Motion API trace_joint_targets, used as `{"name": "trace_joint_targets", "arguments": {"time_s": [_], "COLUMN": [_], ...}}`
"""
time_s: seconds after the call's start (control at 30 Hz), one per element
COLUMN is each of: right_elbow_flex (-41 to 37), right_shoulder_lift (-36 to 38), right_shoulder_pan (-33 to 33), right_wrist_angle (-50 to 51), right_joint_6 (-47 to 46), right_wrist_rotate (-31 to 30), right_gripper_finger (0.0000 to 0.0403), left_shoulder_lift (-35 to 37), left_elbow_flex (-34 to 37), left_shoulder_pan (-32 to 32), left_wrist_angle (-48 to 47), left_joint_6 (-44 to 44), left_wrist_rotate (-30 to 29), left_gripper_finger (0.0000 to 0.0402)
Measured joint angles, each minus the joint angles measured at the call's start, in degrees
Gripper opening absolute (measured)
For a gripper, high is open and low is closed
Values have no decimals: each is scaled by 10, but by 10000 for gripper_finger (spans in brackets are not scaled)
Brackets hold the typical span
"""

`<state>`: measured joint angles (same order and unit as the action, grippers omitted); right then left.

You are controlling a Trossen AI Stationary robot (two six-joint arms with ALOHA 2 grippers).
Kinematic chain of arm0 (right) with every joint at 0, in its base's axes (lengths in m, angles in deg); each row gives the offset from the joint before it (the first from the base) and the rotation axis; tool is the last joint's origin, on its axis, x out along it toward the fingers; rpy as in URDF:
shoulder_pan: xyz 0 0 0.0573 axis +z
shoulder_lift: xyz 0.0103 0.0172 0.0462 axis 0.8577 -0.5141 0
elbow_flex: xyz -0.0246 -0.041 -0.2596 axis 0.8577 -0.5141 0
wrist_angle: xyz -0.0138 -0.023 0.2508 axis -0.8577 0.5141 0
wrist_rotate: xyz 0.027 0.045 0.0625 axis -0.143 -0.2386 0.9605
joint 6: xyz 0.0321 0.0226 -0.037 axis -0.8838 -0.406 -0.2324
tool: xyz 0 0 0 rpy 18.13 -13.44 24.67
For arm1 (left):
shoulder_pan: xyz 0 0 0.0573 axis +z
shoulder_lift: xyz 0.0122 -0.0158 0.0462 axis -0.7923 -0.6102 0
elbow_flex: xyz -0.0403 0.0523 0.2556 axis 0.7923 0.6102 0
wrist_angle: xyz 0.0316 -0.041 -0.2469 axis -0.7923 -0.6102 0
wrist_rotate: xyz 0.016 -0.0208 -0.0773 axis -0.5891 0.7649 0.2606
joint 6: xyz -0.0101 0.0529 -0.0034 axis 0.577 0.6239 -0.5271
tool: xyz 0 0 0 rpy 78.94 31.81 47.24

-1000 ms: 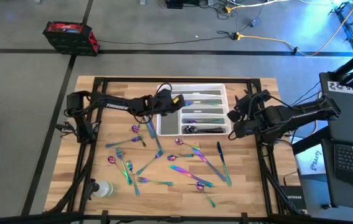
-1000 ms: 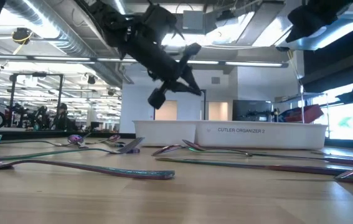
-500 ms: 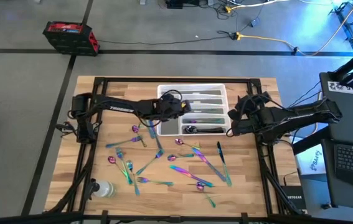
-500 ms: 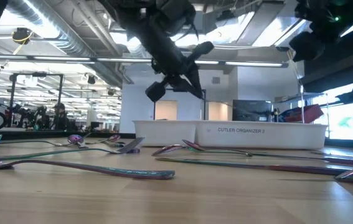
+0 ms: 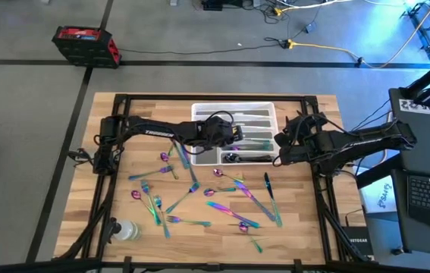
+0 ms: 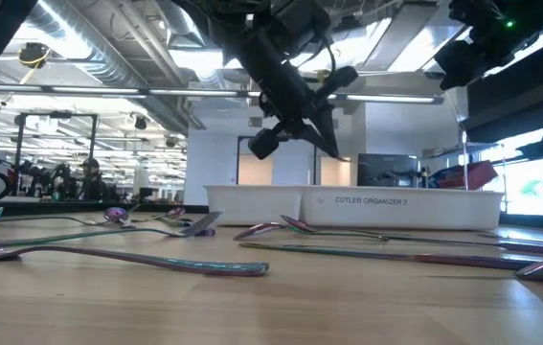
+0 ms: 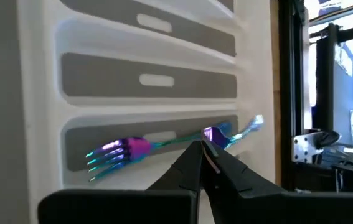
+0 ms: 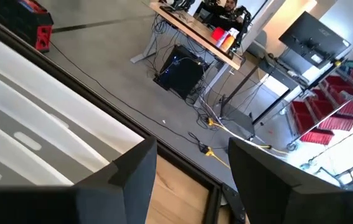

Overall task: Sort silverware
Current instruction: Put the blue fork into the tray organizer

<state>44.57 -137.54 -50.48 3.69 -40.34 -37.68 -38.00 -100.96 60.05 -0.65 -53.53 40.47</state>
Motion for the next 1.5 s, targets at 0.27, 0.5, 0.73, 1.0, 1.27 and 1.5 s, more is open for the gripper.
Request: {"name": "trace_joint_targets", "arguments": {"time_s": [0.27,0.5,0.73,1.0,1.27,1.5], "right_elbow_flex": [0,0,0,0,0,0], "right_shoulder_lift": [0,0,0,0,0,0], "right_shoulder_pan": [0,0,0,0,0,0], "right_wrist_angle": [-11,-49,-74,-73,-74,-74], "right_joint_6": [3,8,48,49,49,49], "right_wrist_rotate": [-4,-10,-10,-10,-8,-5], "right_gripper_finger": [183,183,183,183,183,183], "left_shoulder_lift": [-7,-22,-26,-26,-26,-26], "left_elbow_flex": [0,-3,-4,-4,-4,-4], "left_shoulder_pan": [3,3,6,12,12,8], "left_wrist_angle": [0,-1,-2,-2,2,14], "left_joint_6": [6,1,-2,14,15,15], "left_wrist_rotate": [18,37,39,35,41,44], "left_gripper_finger": [0,0,0,0,13,44]}}
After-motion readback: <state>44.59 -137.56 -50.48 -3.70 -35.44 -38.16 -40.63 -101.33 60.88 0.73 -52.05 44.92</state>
